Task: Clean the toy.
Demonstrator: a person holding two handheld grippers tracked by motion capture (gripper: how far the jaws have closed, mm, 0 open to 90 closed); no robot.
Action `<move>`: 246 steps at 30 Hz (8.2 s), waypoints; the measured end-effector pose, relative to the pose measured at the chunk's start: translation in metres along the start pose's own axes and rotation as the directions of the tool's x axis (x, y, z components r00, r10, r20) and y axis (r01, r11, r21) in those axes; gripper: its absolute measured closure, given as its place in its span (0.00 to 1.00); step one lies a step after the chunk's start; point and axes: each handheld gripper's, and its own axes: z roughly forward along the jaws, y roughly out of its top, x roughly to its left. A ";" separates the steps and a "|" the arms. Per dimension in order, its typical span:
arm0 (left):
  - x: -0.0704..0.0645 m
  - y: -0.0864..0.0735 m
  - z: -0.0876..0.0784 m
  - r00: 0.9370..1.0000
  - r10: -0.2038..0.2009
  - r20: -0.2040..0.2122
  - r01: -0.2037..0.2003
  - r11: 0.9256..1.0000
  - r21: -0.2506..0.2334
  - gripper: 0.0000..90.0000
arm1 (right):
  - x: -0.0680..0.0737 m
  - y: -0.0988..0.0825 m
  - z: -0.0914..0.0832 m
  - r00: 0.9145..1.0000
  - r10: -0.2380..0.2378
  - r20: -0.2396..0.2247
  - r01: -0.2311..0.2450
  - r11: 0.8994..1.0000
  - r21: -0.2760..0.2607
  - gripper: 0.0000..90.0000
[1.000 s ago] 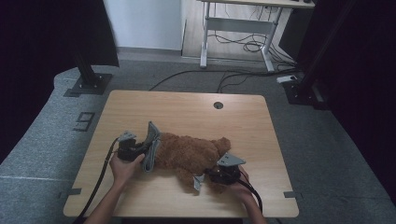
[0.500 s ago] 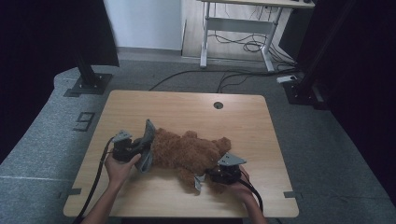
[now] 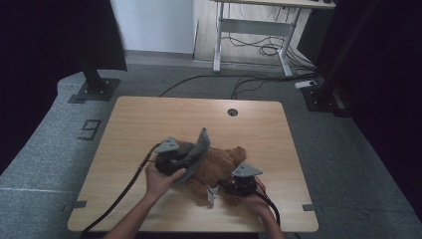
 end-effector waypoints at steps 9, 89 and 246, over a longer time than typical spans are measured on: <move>-0.025 -0.006 0.031 0.995 0.096 -0.013 -0.095 0.994 0.044 0.86 | -0.001 -0.001 0.000 1.000 0.006 -0.009 -0.006 1.000 0.008 0.47; 0.004 0.004 0.019 0.987 0.090 -0.136 -0.084 0.995 0.049 0.85 | 0.000 -0.002 0.000 1.000 0.005 -0.023 -0.004 0.999 0.047 0.69; 0.034 0.004 -0.058 0.994 -0.103 -0.035 0.097 0.986 -0.134 0.87 | 0.013 0.021 -0.010 0.995 0.077 -0.068 -0.082 0.994 -0.076 0.69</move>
